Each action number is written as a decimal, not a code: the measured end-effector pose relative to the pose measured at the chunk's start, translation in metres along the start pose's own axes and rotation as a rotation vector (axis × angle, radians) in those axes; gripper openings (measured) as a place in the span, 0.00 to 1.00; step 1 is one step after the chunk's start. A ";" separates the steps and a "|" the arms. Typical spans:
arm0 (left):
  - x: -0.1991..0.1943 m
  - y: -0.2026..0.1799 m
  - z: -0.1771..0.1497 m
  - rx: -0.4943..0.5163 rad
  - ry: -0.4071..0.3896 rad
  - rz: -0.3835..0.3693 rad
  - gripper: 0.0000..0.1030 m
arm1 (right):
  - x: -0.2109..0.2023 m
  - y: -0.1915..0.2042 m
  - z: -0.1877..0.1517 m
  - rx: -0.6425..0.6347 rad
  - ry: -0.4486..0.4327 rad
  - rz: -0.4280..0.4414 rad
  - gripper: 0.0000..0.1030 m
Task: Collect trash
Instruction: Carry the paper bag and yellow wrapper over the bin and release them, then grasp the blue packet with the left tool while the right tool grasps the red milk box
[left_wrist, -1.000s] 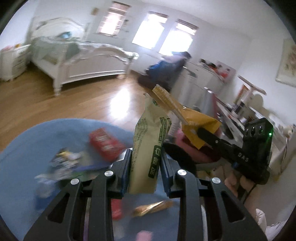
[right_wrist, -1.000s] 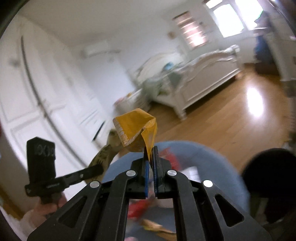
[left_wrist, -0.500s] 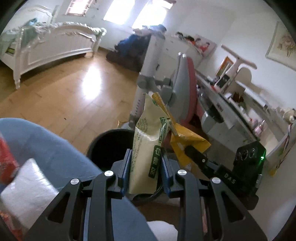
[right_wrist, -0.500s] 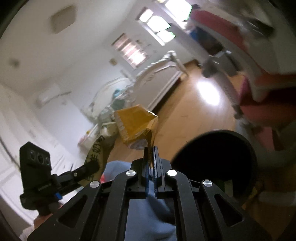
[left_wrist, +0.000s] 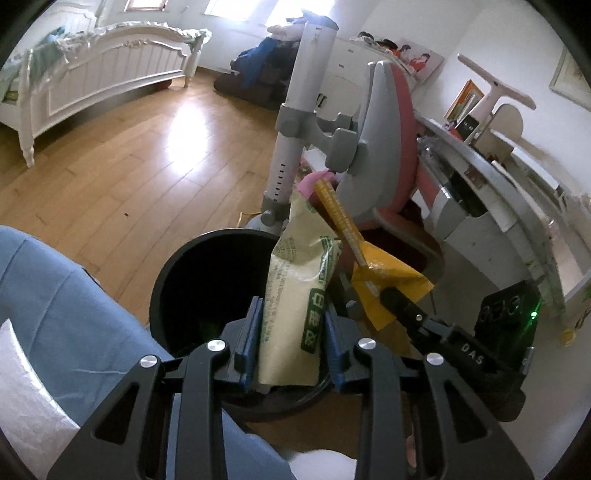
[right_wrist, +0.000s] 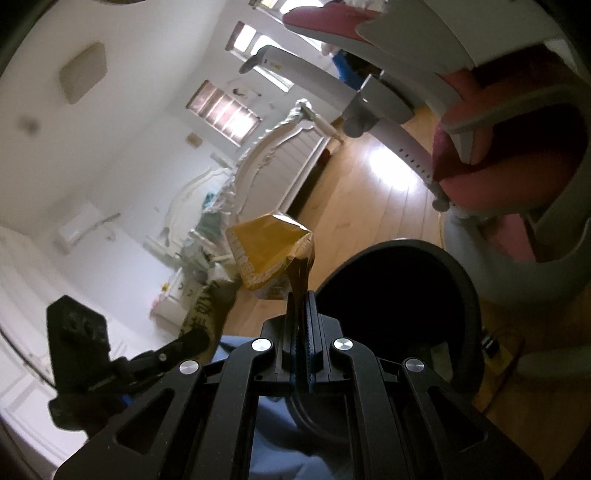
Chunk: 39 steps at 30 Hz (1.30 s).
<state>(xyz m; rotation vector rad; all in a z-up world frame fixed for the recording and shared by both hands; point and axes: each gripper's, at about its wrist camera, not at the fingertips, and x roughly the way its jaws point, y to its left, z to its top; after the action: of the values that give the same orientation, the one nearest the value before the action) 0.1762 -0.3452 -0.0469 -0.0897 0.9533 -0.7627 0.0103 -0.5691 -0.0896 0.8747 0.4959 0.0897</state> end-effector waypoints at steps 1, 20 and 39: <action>0.001 -0.001 0.001 0.002 -0.002 0.030 0.49 | 0.002 -0.002 0.001 0.007 0.004 -0.007 0.17; -0.165 0.058 -0.041 -0.074 -0.222 0.205 0.85 | 0.016 0.140 -0.033 -0.326 0.074 0.069 0.77; -0.251 0.236 -0.144 -0.236 -0.017 0.522 0.85 | 0.218 0.354 -0.160 -0.915 0.601 0.007 0.77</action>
<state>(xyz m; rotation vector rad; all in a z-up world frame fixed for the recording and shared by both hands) 0.1095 0.0222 -0.0478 -0.0493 0.9906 -0.1670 0.1743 -0.1667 0.0093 -0.0722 0.9080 0.5513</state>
